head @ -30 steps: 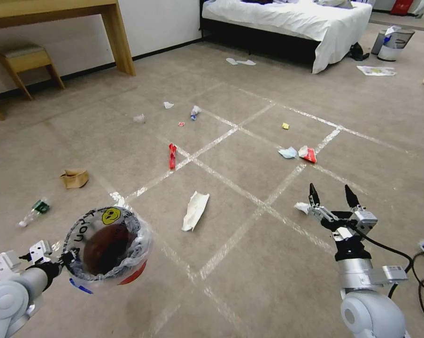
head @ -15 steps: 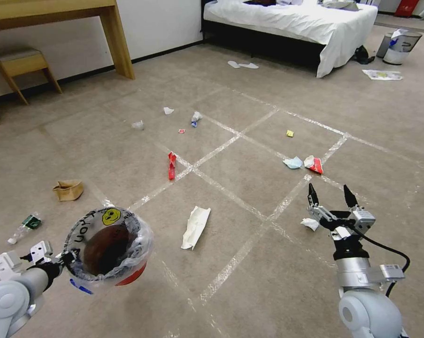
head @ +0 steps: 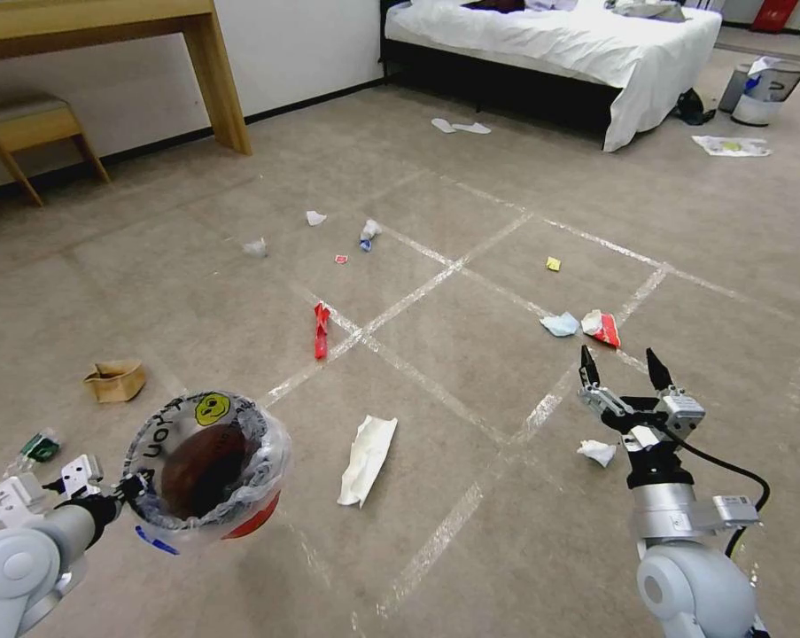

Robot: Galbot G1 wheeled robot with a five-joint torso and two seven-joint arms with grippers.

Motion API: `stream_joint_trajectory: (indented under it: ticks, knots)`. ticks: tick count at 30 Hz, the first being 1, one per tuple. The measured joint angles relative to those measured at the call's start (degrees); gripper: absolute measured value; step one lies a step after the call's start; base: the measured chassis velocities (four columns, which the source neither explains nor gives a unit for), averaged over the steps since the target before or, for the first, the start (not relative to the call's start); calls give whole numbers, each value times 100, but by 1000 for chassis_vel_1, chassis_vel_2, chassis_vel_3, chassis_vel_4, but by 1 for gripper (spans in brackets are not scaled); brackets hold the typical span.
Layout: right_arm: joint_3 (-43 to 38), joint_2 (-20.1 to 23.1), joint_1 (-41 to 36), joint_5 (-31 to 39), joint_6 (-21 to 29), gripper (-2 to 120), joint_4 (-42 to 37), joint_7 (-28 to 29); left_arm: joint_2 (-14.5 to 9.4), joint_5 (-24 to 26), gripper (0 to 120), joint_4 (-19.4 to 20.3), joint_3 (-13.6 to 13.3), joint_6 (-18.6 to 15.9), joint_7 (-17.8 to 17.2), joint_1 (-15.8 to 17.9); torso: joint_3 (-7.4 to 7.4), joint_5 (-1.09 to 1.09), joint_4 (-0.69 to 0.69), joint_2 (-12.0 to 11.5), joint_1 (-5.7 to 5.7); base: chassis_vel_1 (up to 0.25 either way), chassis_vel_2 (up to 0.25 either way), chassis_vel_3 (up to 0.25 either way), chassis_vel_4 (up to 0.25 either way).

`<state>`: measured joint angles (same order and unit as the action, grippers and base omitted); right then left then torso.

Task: Pick up the trash bin and place the garbage on the floor into it.

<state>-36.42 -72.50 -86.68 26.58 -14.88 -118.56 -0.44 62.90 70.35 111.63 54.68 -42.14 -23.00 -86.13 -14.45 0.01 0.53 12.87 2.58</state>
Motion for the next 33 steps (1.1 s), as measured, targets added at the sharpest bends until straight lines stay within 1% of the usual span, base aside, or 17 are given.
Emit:
stream_joint_trajectory:
  ticks: [11, 19, 33]
  knots:
    - [2, 4, 25, 15, 8, 100, 34, 9, 3, -25, 1, -34, -2, 0, 11, 20, 1, -1, -1, 0, -1, -60, 74, 65, -64]
    - [-6, 11, 49, 1, -168, 100, 104, -95, 19, -38, 1, -36, -16, 0, 13, 37, 0, -2, 0, 0, 0, -71, 74, 65, -65]
    - [40, 19, 98, 44, -202, 100, 183, -66, 56, -89, 1, -113, -30, 0, 23, 58, 0, -1, -1, 0, -1, 0, 0, 0, 0]
